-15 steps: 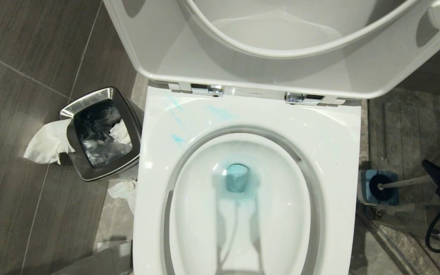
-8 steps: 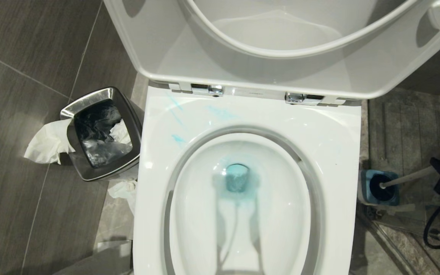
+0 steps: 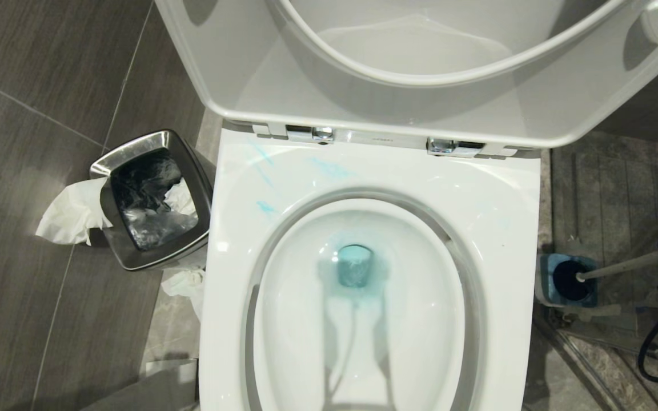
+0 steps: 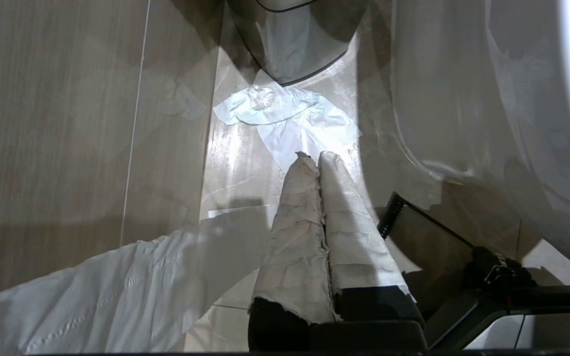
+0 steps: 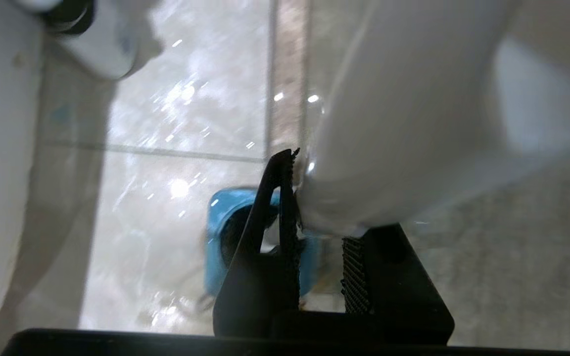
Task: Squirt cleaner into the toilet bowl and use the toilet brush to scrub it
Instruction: Scrub the toilet bowl
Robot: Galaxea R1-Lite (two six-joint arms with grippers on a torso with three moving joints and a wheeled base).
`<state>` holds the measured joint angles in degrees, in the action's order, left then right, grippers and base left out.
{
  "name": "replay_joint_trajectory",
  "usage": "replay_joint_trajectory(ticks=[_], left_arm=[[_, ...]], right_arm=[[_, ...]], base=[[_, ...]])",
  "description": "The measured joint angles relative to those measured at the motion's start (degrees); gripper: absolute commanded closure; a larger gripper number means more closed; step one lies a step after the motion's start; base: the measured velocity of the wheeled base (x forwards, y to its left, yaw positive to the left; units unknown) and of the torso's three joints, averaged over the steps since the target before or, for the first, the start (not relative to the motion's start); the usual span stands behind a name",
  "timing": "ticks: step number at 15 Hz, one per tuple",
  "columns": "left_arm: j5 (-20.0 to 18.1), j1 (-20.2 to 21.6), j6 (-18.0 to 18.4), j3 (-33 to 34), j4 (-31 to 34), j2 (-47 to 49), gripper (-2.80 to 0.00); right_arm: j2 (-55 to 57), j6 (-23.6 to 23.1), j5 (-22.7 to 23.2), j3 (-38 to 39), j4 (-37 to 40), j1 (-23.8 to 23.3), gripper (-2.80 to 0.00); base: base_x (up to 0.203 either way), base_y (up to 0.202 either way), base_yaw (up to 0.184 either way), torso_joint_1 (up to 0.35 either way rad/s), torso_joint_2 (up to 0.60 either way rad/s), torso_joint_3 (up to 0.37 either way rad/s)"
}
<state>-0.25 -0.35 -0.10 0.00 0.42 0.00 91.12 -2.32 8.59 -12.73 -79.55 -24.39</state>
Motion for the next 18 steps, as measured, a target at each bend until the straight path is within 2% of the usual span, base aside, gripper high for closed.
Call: replay_joint_trajectory(ticks=[6,9,15,18], left_arm=[[0.0,0.0,0.0,0.0,0.0,0.0,0.0],[0.0,0.0,0.0,0.0,0.0,0.0,0.0],[0.0,0.0,0.0,0.0,0.0,0.0,0.0],[0.0,0.0,0.0,0.0,0.0,0.0,0.0]], right_arm=[[-9.8,0.3,-2.5,-1.3,14.2,1.4,0.0],[-14.9,-0.1,-7.6,-2.8,19.9,5.5,0.0],[-20.5,-2.8,-17.7,-5.7,26.9,10.1,0.0],[-22.7,-3.4,-18.2,-9.2,30.3,10.8,0.0]], base=[[0.0,0.0,0.0,0.0,0.0,0.0],[0.0,0.0,0.0,0.0,0.0,0.0],[0.0,0.0,0.0,0.0,0.0,0.0],[0.0,0.0,0.0,0.0,0.0,0.0]])
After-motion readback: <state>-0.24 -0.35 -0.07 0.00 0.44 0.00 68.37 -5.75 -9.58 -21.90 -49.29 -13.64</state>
